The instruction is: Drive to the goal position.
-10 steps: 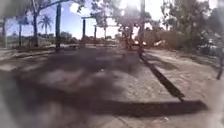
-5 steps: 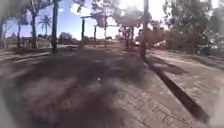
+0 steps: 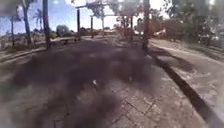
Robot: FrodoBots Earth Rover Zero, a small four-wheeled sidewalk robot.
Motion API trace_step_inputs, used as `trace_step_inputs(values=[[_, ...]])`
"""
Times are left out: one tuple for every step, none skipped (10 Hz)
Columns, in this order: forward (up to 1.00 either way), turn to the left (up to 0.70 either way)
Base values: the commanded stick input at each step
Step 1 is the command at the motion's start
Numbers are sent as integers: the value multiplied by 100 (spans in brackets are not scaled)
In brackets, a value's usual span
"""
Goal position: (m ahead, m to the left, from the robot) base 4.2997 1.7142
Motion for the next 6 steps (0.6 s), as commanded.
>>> trace_step_inputs(values=[[0,0],[0,0],[0,0],[100,0],[100,0],[100,0]])
